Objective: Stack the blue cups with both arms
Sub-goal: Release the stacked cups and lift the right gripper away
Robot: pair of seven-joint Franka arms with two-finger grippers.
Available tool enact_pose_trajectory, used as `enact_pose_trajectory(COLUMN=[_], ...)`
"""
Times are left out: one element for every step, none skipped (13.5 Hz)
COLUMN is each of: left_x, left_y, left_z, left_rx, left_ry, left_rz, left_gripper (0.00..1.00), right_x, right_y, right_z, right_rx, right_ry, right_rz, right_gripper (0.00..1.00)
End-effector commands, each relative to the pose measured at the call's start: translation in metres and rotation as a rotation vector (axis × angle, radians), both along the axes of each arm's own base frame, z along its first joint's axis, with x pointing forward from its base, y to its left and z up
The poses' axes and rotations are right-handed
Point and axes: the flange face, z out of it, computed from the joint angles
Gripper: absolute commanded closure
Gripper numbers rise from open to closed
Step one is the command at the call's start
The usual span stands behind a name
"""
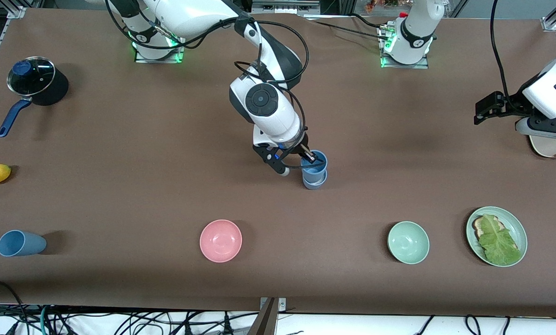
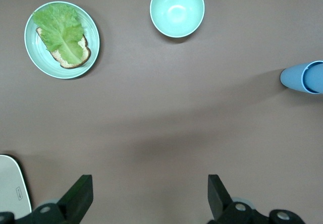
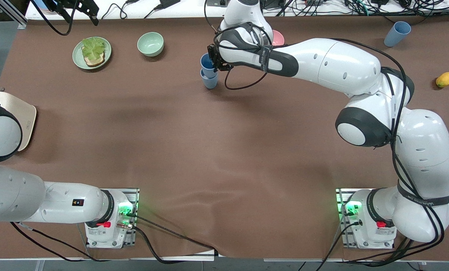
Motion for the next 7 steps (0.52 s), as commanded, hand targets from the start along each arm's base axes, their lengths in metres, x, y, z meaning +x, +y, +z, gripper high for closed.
enact_pose_trajectory(left_x=[-0.004, -0.004, -0.005, -0.005, -0.005, -0.005, -0.005], left_y=[0.002, 0.002, 0.000, 0.000, 0.000, 0.001, 0.001], left_z=[0.002, 0.002, 0.002, 0.003, 0.003, 0.002, 0.002], left_rx=[0.020, 0.020, 0.019, 0.019, 0.019, 0.018, 0.018], left_ry=[0.015, 0.015, 0.018, 0.018, 0.018, 0.018, 0.018], left_rz=[-0.011, -0.011, -0.012, -0.012, -0.012, -0.012, -0.012], left_gripper=[0.00, 0.00, 0.00, 0.00, 0.00, 0.00, 0.00], right_x=[0.007, 0.007, 0.006, 0.001, 0.000, 0.001, 0.002], right_y=[0.004, 0.005, 0.005, 0.009, 0.007, 0.003, -0.006], right_z=[0.004, 0.005, 0.005, 0.006, 0.007, 0.009, 0.011], right_rx=[0.023, 0.015, -0.017, -0.058, -0.071, -0.091, -0.119], right_ry=[-0.032, -0.063, -0.115, -0.164, -0.165, -0.142, -0.112], right_rz=[-0.004, 0.032, 0.117, 0.229, 0.262, 0.274, 0.287], right_gripper=[0.00, 0.00, 0.00, 0.00, 0.00, 0.00, 0.00])
